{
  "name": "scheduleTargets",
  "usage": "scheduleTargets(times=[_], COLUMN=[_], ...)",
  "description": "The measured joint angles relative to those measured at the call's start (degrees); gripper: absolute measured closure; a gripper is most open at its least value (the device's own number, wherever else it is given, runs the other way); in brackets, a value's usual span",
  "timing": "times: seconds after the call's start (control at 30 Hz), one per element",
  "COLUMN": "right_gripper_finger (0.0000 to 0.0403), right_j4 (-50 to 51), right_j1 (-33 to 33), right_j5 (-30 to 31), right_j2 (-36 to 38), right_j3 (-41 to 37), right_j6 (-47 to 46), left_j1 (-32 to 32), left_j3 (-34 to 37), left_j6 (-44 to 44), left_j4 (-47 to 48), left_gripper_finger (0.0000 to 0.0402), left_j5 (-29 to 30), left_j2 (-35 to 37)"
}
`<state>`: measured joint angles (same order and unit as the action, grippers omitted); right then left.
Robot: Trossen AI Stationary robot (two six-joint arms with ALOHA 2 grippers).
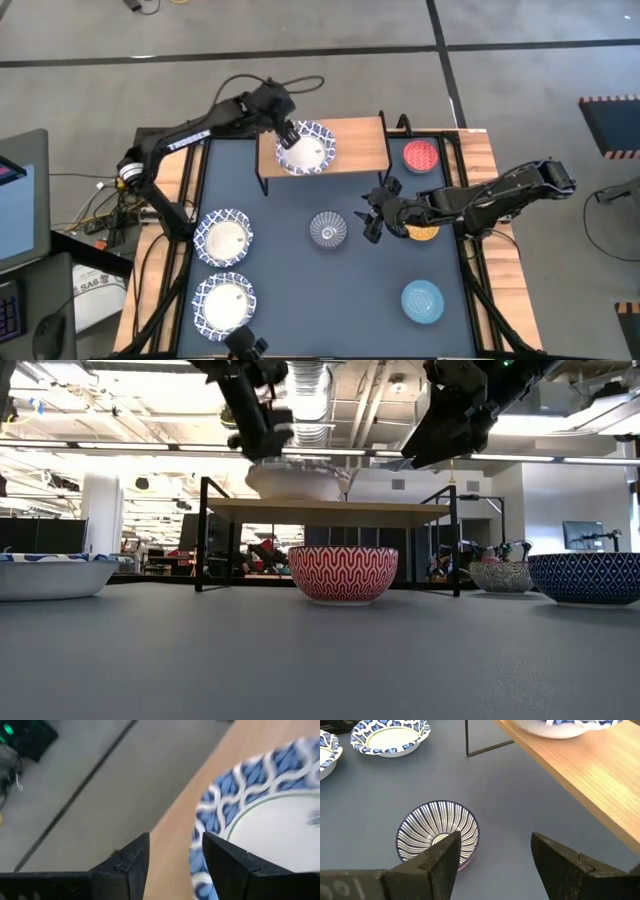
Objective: Place and stack bowls onto a shelf
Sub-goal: Stack the white patterned bowl on top of the white patterned bowl on the shelf
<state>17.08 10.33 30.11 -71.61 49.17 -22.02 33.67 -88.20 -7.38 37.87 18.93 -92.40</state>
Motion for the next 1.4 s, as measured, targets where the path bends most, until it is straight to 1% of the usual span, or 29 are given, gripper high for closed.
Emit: scheduleTargets(times=[0.13, 0.17, 0.27, 0.3, 0.37, 0.47, 0.63, 0.8, 0.97, 1.03, 1.17, 1.3, 1.33, 1.4], right_gripper_finger=[0.0135, 0.0135, 0.0135, 0.0135, 0.0135, 0.0135, 0.0135, 0.0135, 0.0135, 0.0135, 0.0135, 0.0135, 0.0135, 0.0135], right_j4=[-0.03, -0.02, -0.02, -0.02, -0.02, -0.12, -0.23, -0.49, -0.97, -1.49, -2.84, -7.76, -9.26, -16.15], right_j1=[0.01, 0.02, 0.02, 0.02, 0.02, 0.41, 1.06, 1.37, 1.33, 1.33, 1.33, 1.31, 1.31, 1.31], right_j5=[0.00, 0.00, -0.02, -0.02, -0.02, -0.06, -0.35, -0.35, -0.33, -0.34, -0.33, -0.79, -1.89, -5.78], right_j2=[0.00, 0.00, 0.00, 0.00, 0.00, 0.00, 0.00, 0.00, 0.00, 0.00, 0.00, -2.12, -3.36, -6.85], right_j3=[0.00, 0.00, 0.00, 0.00, 0.00, 0.00, 0.00, 0.00, 0.00, 0.00, 0.00, 0.07, 0.05, 0.06], right_j6=[0.00, 0.00, 0.00, 0.00, 0.00, -0.28, -0.46, -0.73, -0.90, -0.90, -0.94, -1.11, -1.28, -1.97], left_j1=[-1.17, -1.56, -2.61, -3.33, -4.60, -6.05, -6.19, -4.48, -1.94, -1.09, -1.41, -4.91, -6.27, -9.23], left_j3=[-0.31, -0.31, -0.23, 0.29, 1.76, 3.41, 3.41, 3.39, 3.34, 2.23, -3.06, -9.87, -10.99, -11.32], left_j6=[-0.04, -0.07, -0.87, -1.51, -2.63, -2.88, -0.46, -0.42, -0.09, 0.01, 2.54, 6.58, 7.74, 9.67], left_j4=[-1.50, -2.06, -3.40, -3.86, -4.06, -2.92, -0.27, 2.85, 3.38, 3.95, 11.41, 24.04, 26.25, 29.43], left_gripper_finger=[0.0232, 0.0232, 0.0232, 0.0232, 0.0232, 0.0232, 0.0232, 0.0233, 0.0233, 0.0233, 0.0233, 0.0233, 0.0233, 0.0233], left_j5=[-1.11, -2.57, -10.36, -12.17, -13.58, -12.35, -7.77, -7.48, -3.93, -3.40, -3.26, -3.26, -3.43, -4.89], left_j2=[2.41, 2.78, 2.71, 2.14, 0.76, -1.51, -4.44, -5.20, -4.79, -4.75, -4.75, -4.72, -4.62, -3.48])
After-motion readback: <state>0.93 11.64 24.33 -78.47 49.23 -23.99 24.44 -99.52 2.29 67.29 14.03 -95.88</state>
